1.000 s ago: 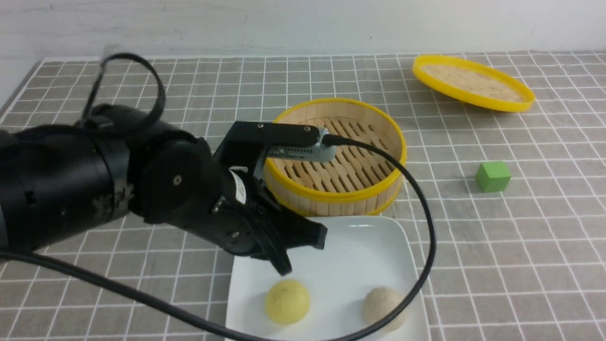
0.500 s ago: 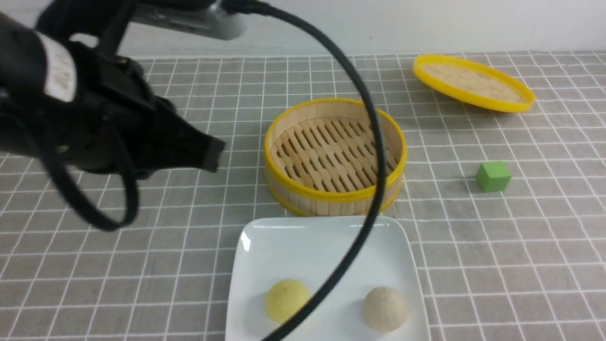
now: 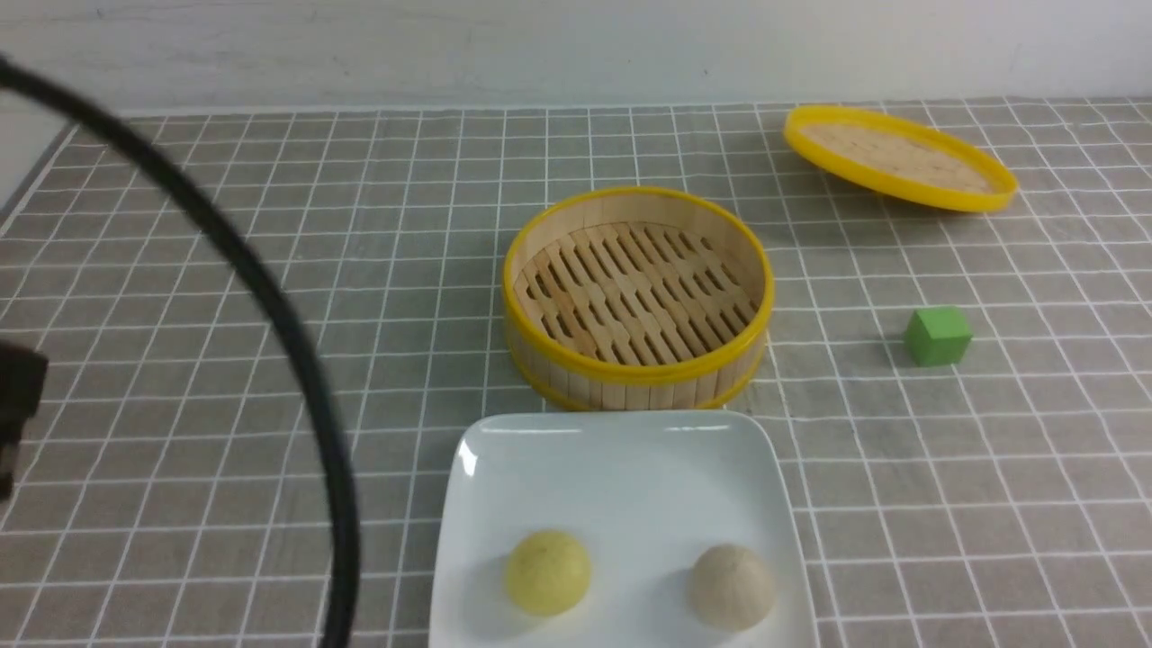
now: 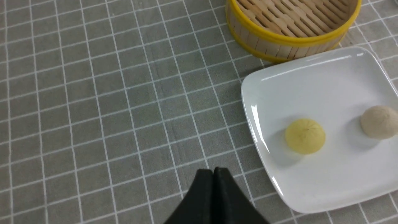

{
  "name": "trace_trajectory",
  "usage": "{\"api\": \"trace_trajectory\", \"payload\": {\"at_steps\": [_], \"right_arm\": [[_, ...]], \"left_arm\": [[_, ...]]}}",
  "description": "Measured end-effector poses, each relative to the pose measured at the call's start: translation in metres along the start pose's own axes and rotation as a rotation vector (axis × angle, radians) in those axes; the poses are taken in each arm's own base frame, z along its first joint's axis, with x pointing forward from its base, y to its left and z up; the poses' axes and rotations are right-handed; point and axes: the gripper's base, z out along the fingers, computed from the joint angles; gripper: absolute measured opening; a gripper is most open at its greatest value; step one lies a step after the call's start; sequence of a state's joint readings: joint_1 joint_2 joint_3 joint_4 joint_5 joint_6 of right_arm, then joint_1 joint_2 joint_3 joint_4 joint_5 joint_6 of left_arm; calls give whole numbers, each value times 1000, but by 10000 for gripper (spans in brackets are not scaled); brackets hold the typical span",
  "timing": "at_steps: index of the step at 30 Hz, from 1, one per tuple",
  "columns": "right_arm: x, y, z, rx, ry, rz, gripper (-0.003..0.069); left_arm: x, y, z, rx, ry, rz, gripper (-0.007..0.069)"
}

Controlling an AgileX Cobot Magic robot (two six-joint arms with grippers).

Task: Put the steamed buns into the plate on the grey tablecloth.

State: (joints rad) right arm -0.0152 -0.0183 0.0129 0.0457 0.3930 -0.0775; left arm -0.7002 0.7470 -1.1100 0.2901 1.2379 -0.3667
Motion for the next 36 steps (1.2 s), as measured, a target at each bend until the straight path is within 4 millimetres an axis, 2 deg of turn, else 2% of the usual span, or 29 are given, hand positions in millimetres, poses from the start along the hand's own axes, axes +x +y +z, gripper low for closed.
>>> {"api": "trace_trajectory", "payload": {"at_steps": [2,5,8,12,17,21,26,36], "right_arm": [[0,0,0,0,-1,26,107],[0,0,0,0,-3,61,111],[0,0,0,0,-3,63,114],[0,0,0,0,-3,63,120],[0,0,0,0,-3,63,125],[0,0,0,0,-3,63,130],[0,0,0,0,-3,63,134],[0,0,0,0,-3,62,144]], "left_arm": [[12,1,2,13,19,-17,2],[47,4,16,21,81,-67,2],[63,4,25,33,82,-94,2],[91,-2,55,121,6,-124,2],[93,-14,78,262,-199,-232,6],[88,-19,80,355,-309,-329,12],[85,-20,80,382,-346,-354,16],[85,-19,81,363,-383,-298,20]]}}
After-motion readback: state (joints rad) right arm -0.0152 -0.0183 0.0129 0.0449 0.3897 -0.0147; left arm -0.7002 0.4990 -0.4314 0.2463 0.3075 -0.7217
